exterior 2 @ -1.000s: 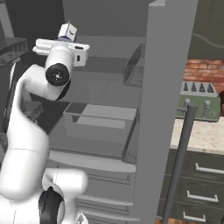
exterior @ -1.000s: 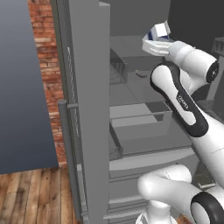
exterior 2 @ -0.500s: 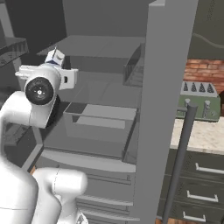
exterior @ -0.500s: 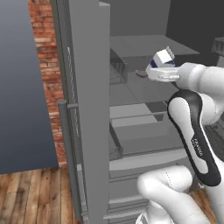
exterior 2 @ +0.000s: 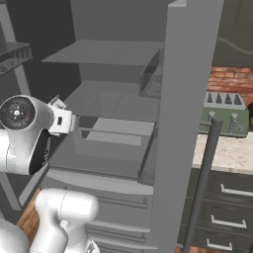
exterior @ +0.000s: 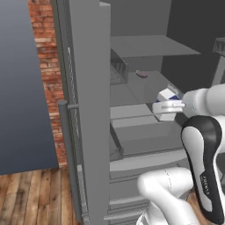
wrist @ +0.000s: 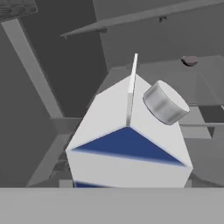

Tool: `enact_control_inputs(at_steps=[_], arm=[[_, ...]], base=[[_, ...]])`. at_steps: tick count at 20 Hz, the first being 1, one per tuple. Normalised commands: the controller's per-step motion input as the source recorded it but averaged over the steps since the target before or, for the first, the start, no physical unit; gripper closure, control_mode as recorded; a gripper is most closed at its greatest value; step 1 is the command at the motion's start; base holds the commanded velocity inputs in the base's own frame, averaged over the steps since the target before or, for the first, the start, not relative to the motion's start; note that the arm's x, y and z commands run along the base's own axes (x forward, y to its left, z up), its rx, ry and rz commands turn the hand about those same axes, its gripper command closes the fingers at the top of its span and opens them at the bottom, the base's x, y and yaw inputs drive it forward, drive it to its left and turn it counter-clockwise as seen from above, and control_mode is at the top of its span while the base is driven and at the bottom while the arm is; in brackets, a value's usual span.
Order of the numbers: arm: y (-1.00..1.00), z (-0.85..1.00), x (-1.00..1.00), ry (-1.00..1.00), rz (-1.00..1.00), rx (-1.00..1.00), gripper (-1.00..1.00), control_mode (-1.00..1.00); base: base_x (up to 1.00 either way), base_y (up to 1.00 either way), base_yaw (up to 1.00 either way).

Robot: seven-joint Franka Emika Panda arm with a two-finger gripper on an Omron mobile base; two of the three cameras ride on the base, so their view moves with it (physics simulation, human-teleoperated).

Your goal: Take out the milk from the fridge and place it on the tray on the counter. Then take the sugar cube near the tray and place it in the tray.

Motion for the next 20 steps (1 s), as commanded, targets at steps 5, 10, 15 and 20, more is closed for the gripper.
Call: enact_control_inputs(at_steps=[5,10,15,20], arm=[[0.0,-0.07,-0.03,0.01,0.0,0.0,1.0,-1.0],[-0.01,-0.62,0.1,0.26,0.0,-0.02,1.0,-1.0],[0.0,-0.42,-0.11,0.19,0.0,-0.01,1.0,-1.0],[0.0,-0.14,-0.24,0.07,0.0,0.0,1.0,1.0]], base=[[0.0,0.0,0.0],[0.0,0.0,0.0],[0.0,0.0,0.0],[-0.6,0.0,0.0]])
